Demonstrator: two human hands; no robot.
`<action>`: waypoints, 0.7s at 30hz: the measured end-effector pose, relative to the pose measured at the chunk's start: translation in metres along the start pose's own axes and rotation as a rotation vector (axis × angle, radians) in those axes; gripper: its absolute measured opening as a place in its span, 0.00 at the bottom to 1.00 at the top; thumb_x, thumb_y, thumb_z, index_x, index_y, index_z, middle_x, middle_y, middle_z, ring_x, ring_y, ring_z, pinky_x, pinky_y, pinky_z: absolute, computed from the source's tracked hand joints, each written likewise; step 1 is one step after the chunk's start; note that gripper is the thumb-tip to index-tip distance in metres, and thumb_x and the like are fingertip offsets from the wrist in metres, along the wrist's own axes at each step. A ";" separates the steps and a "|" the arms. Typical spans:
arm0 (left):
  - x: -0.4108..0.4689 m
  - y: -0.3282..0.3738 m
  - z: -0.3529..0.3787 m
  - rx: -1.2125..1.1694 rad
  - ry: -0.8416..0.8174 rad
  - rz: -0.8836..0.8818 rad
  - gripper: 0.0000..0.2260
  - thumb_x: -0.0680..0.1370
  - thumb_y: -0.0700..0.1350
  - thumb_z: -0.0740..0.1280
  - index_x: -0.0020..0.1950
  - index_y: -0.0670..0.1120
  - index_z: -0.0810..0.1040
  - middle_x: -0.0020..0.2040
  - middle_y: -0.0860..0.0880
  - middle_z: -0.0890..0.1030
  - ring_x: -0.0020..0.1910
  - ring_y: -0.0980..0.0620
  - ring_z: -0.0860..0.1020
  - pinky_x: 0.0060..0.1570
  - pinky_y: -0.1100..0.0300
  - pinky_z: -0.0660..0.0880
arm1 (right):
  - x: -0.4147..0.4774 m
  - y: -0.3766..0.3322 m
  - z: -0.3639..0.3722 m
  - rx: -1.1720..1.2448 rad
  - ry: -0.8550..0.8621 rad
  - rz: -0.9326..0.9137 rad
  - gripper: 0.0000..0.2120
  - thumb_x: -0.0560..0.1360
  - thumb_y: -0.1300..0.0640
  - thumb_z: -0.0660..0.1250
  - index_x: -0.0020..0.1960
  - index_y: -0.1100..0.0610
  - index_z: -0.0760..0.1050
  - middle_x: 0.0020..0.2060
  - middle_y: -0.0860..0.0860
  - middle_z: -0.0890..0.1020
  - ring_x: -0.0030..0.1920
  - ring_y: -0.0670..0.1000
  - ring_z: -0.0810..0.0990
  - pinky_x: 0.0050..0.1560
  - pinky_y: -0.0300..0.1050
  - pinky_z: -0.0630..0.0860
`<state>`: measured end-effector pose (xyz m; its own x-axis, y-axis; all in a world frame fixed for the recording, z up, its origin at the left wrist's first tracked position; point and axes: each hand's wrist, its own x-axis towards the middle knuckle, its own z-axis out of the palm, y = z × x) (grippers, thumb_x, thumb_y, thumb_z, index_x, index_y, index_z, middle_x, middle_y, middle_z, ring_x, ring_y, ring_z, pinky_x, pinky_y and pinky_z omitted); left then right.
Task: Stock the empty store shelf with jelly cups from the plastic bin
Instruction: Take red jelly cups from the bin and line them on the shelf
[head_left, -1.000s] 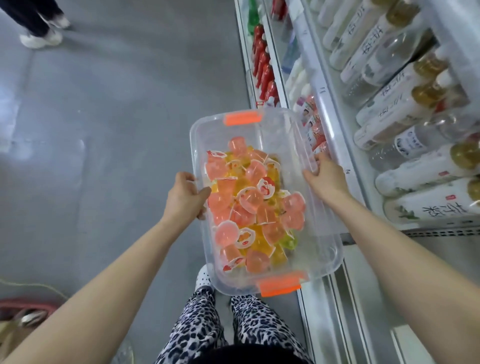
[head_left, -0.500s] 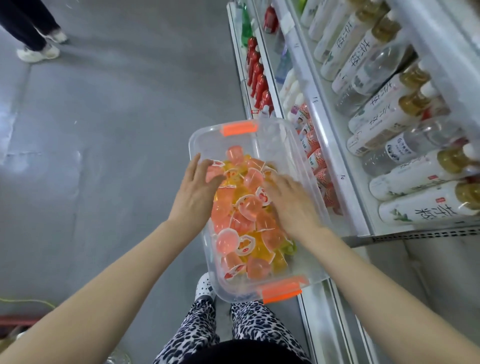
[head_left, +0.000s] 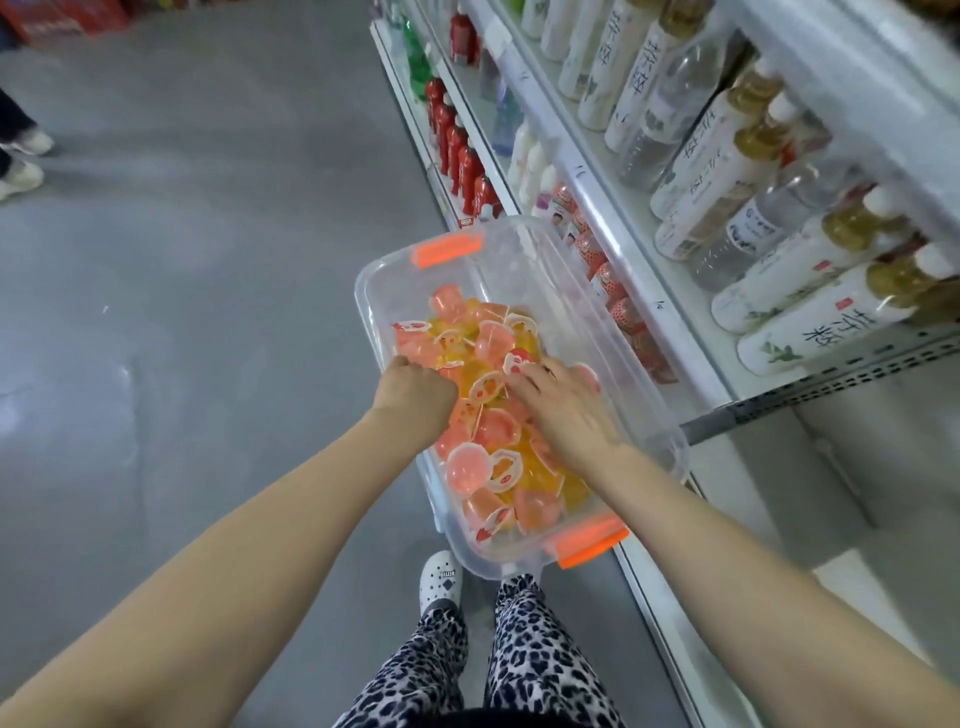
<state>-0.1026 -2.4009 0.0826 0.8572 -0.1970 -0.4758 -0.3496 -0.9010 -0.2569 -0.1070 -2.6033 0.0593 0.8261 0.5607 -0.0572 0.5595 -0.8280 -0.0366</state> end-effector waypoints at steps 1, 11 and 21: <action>0.001 0.003 -0.002 0.010 -0.023 -0.015 0.08 0.77 0.47 0.67 0.55 0.50 0.78 0.46 0.52 0.80 0.46 0.49 0.77 0.50 0.58 0.65 | -0.005 0.001 0.000 0.005 -0.009 0.040 0.29 0.69 0.63 0.68 0.69 0.52 0.68 0.62 0.50 0.77 0.61 0.55 0.73 0.58 0.52 0.72; -0.004 0.015 -0.014 -0.353 0.009 0.003 0.20 0.74 0.46 0.68 0.64 0.52 0.70 0.50 0.48 0.73 0.49 0.45 0.78 0.43 0.53 0.76 | -0.062 0.016 -0.032 0.432 0.225 0.452 0.28 0.71 0.47 0.70 0.68 0.49 0.65 0.61 0.50 0.77 0.61 0.53 0.75 0.57 0.47 0.72; -0.030 0.035 -0.064 -0.892 0.462 0.217 0.22 0.66 0.50 0.74 0.54 0.52 0.67 0.45 0.52 0.74 0.39 0.52 0.75 0.30 0.61 0.65 | -0.124 0.025 -0.118 0.614 0.541 0.638 0.26 0.69 0.44 0.72 0.63 0.44 0.67 0.49 0.40 0.78 0.44 0.40 0.76 0.44 0.38 0.72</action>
<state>-0.1164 -2.4511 0.1423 0.9367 -0.3496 -0.0184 -0.2680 -0.7500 0.6047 -0.1871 -2.6931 0.1836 0.9614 -0.1824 0.2058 0.0016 -0.7446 -0.6675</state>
